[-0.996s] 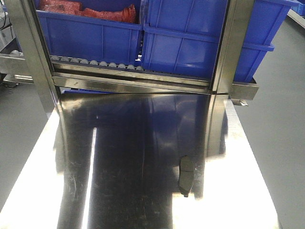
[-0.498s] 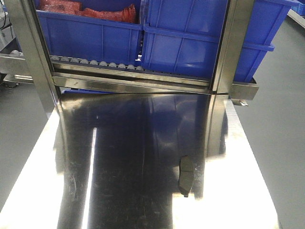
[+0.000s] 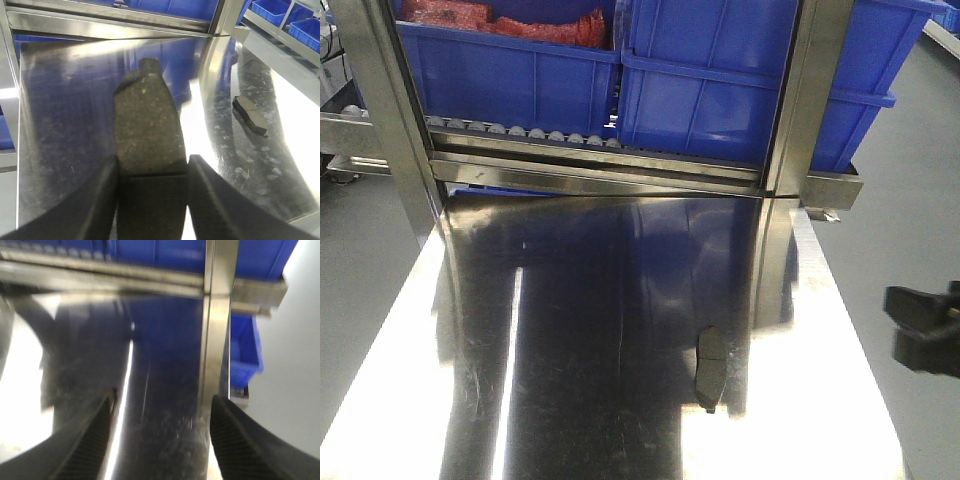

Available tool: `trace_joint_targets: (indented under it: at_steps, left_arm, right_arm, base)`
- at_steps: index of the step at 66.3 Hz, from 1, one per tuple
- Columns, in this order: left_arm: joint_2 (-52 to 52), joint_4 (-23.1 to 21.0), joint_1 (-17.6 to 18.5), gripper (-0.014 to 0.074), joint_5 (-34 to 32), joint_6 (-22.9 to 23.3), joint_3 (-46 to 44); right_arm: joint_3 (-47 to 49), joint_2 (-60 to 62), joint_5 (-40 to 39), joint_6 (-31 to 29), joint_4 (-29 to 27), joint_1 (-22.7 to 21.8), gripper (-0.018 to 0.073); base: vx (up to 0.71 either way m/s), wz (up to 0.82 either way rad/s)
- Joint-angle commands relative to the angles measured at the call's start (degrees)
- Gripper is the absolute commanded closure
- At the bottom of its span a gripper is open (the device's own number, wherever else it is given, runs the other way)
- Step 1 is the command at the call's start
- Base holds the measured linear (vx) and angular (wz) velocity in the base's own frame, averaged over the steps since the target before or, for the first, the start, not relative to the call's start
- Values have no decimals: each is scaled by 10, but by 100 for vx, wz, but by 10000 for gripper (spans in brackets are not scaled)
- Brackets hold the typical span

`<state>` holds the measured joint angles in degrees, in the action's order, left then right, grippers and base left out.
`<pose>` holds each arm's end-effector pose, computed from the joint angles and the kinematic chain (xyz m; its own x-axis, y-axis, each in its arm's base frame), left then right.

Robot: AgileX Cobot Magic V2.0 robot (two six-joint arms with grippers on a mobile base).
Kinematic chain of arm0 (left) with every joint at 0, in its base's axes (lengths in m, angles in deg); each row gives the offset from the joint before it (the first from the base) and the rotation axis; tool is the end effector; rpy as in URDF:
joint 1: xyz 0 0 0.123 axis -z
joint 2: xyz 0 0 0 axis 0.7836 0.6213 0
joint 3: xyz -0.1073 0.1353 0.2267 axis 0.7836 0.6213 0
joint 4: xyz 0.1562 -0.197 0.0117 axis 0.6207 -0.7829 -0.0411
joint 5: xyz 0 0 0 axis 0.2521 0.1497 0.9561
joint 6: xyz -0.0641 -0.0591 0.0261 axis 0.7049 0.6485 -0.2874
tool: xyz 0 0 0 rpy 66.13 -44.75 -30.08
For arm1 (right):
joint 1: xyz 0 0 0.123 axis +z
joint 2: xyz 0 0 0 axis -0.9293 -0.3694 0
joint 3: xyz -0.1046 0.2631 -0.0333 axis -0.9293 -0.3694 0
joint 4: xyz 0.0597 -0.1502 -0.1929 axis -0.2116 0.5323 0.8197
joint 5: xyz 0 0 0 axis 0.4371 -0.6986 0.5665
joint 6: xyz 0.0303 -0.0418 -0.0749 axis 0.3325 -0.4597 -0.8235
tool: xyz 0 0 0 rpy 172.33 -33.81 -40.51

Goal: Move and align brake pads A on conveyor
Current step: 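Lower the open right gripper over the other brake pad, then close the right gripper on the brake pad and lift it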

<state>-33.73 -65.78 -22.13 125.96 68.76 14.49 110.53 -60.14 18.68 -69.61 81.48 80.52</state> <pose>0.0454 -0.0172 0.2752 -0.4119 -0.0112 -0.9112 0.3453 0.9234 -0.1674 0.1558 0.0337 0.3060 -0.5289 -0.0083 -0.8486 -0.1573 0.9836 0.0884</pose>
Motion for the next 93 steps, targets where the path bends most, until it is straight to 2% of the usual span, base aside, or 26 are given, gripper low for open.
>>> trace_joint_targets:
  at_steps: [1, 27, 47, 56, 63, 72, 81, 93]
  left_arm:
    - [4, 5, 2, 603, -53, 0, -15]
    - [4, 5, 2, 603, -53, 0, -15]
    - [4, 5, 2, 603, -53, 0, -15]
    - [4, 5, 2, 603, -53, 0, -15]
    - [4, 5, 2, 603, -53, 0, -15]
    - [4, 5, 2, 603, -53, 0, -15]
    - [4, 5, 2, 603, -53, 0, -15]
    - [4, 5, 2, 603, -53, 0, -15]
  right_arm:
    - [53, -68, -3, 1, -4, -2, 127]
    - [170, -300, 146, 2, -7, -1, 127]
    - [250, -421, 183, 3, -87, 1, 127]
    - [296, -471, 215, 8, -93, 35, 127]
    - [336, -511, 220, 42, -70, 80, 127]
    - [395, -575, 241, 149, -30, 128, 127]
    - [429, -612, 276, 204, -8, 142, 112]
    - [446, -641, 287, 227, 0, 142, 102]
  base:
    - [0, 0]
    - [0, 0]
    - [0, 0]
    - [0, 0]
    - [0, 0]
    - [0, 0]
    - [0, 0]
    - [0, 0]
